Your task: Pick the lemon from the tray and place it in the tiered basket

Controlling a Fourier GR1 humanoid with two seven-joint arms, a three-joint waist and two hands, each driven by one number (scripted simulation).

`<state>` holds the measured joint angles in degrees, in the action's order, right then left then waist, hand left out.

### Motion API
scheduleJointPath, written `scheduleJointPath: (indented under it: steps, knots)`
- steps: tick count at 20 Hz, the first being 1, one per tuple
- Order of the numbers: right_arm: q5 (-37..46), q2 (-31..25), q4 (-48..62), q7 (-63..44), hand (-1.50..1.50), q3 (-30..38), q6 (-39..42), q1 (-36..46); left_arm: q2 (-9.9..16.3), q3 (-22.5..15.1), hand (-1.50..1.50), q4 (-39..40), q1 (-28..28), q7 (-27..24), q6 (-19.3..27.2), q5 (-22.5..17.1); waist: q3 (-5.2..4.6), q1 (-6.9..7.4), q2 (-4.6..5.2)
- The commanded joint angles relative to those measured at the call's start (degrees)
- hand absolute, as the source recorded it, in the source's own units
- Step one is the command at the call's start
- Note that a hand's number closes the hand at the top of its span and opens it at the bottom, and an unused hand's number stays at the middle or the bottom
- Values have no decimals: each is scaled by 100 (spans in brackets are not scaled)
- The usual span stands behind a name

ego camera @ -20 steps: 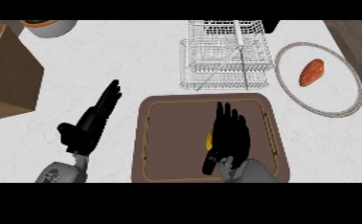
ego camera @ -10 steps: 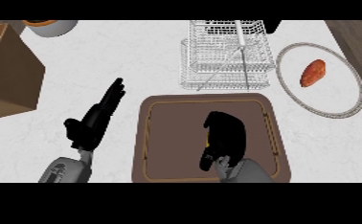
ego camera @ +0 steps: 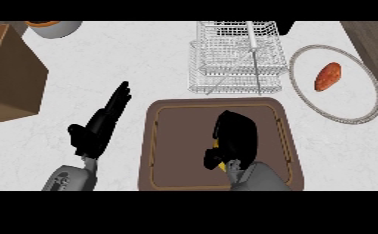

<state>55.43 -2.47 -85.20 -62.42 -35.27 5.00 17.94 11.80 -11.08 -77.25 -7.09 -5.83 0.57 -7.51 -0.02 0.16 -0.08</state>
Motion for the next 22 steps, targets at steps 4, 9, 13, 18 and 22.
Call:
scheduleJointPath:
  steps: [4,9,13,18,22]
  knots:
    - [-1110,-2760,-167,2598,150,1571,249,-349,114,171,0,-57,120,-19,-69,-113,34,-166,41]
    - [-2199,-3884,238,4640,150,2918,1,-287,117,177,0,-135,195,-99,-76,-105,38,-156,22]
    - [-3773,-3755,546,5716,150,3937,400,-33,59,159,0,-1,151,-156,-62,-61,31,-153,21]
    - [-4222,-4140,1303,6957,150,4625,692,562,11,77,0,-121,-16,92,-81,-9,14,46,31]
    - [-4539,-4380,1241,6295,150,4699,1505,1406,-38,177,0,412,-70,-365,-258,77,-1,29,21]
